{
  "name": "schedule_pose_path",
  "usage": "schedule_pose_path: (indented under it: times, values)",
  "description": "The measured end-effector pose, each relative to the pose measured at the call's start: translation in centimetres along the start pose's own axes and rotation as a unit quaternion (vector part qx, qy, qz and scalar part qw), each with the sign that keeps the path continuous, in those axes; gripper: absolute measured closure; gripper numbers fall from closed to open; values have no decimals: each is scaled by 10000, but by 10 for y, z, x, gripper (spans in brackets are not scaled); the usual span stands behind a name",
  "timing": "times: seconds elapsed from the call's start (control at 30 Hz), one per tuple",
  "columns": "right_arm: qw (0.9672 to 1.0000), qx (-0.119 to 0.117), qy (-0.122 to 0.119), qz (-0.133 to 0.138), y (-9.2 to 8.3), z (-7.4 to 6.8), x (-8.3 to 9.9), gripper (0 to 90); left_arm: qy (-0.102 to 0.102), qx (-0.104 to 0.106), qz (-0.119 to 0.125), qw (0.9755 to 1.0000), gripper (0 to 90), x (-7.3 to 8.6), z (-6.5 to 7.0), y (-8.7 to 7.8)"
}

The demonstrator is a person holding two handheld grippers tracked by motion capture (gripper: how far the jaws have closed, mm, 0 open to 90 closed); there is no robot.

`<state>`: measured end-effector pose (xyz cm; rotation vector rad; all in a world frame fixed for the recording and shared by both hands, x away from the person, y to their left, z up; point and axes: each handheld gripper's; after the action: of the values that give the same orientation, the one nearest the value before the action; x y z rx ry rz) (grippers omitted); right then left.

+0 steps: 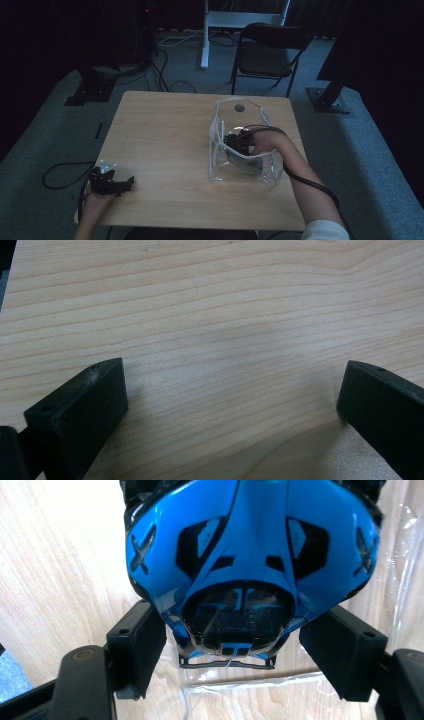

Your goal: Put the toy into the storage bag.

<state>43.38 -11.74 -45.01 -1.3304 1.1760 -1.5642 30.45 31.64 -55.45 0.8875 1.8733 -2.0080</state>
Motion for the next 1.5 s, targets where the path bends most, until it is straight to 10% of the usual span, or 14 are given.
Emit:
schedule_pose_path:
  times: [0.8,1.07,1.27,1.5]
  values:
    - [9983,-509,257,-130,7,1,-3,305,-1,-2,-2,10000,4,0,0,0]
    - [9946,-747,683,244,-3,2,3,216,-5,-8,-2,10000,8,0,0,0]
    - [9922,-378,998,650,-15,8,11,165,-8,-5,2,10000,8,0,0,0]
    - [9830,-398,1344,1190,-29,14,22,157,-7,-6,3,10000,8,0,0,0]
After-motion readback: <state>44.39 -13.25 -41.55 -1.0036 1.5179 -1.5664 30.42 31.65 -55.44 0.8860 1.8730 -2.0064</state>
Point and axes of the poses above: each handheld gripper's, and its own axes: y roughly forward along the jaws, x roughly out of its underside, z roughly to its right, and after that the axes turned 8 degrees about -z, right-handed
